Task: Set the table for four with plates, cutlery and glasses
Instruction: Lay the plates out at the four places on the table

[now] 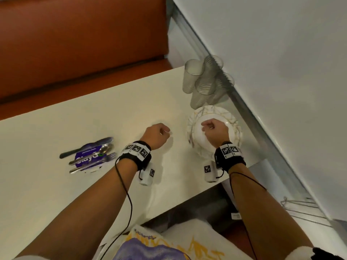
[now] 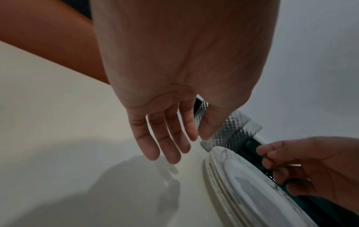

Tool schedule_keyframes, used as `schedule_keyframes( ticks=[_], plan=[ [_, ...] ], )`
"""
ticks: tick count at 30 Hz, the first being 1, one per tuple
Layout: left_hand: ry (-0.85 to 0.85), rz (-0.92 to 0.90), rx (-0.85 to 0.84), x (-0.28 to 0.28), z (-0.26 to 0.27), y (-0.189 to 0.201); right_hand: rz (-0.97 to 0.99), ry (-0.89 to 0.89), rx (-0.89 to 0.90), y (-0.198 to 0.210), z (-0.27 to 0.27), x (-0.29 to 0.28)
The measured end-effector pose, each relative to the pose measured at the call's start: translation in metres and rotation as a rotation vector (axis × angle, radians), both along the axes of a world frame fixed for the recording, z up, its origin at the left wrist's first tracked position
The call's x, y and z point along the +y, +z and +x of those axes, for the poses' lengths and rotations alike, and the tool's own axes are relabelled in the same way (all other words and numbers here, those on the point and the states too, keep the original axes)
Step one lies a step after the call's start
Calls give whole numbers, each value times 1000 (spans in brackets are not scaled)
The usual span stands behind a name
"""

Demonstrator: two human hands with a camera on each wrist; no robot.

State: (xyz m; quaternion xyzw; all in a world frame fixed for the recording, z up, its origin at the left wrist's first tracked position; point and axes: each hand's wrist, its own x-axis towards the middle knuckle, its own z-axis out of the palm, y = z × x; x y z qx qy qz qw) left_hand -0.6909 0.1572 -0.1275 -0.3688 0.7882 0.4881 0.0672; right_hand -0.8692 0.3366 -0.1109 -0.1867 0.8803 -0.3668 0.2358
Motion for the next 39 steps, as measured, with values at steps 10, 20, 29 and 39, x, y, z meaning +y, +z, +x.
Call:
schedule_keyframes(
  ticks=[10,20,29,39],
  plan=[
    [187,192,-232,61,-112,-44,422,8,18,-45,-127,47],
    [451,249,-184,55,-85,-46,389,40,-133,-51,-110,34],
    [1090,754,184,-16,55,-36,274,246,-210,-37,-6,-36],
    [1164,859,461,-80,230,17,-34,350,-167,17,140,-158]
  ],
)
